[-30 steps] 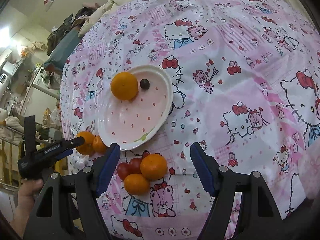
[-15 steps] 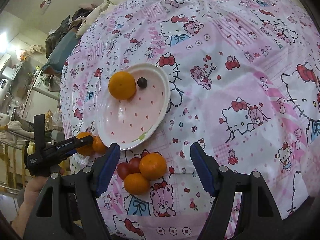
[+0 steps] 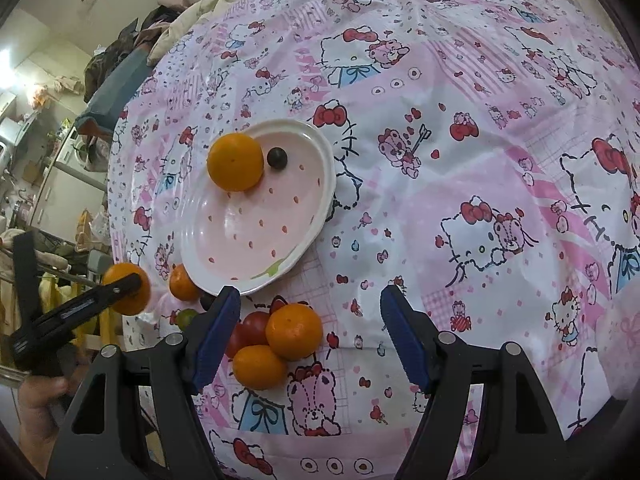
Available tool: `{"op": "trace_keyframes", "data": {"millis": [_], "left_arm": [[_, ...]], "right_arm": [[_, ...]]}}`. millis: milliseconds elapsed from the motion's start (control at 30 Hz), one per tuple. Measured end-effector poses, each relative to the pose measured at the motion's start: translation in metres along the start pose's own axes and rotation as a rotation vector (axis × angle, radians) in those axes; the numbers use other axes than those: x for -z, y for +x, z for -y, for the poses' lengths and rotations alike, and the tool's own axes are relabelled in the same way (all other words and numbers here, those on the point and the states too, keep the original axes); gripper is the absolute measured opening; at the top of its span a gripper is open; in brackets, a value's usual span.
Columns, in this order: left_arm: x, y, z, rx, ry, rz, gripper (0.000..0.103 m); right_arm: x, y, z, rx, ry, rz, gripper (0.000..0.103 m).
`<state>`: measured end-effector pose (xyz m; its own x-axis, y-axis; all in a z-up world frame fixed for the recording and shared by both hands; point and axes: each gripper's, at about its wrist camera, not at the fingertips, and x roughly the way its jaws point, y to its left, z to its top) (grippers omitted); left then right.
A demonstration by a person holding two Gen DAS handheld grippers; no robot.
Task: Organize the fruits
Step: 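Close the right tool on a small tangerine while the left tool holds the orange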
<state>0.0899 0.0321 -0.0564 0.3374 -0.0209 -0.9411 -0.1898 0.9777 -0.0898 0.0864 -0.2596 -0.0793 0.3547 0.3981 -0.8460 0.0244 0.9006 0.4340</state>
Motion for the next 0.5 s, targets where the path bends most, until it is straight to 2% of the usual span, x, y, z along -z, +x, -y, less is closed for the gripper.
{"op": "trace_keyframes", "data": {"millis": [233, 500], "left_arm": [[0.004, -0.017, 0.014, 0.05, 0.038, 0.034, 0.053], [0.007, -0.015, 0.022, 0.066, 0.043, 0.029, 0.053]], "right_arm": [[0.007, 0.001, 0.001, -0.017, -0.003, -0.026, 0.075], [0.024, 0.02, 0.001, -0.108, 0.044, -0.158, 0.075]]}}
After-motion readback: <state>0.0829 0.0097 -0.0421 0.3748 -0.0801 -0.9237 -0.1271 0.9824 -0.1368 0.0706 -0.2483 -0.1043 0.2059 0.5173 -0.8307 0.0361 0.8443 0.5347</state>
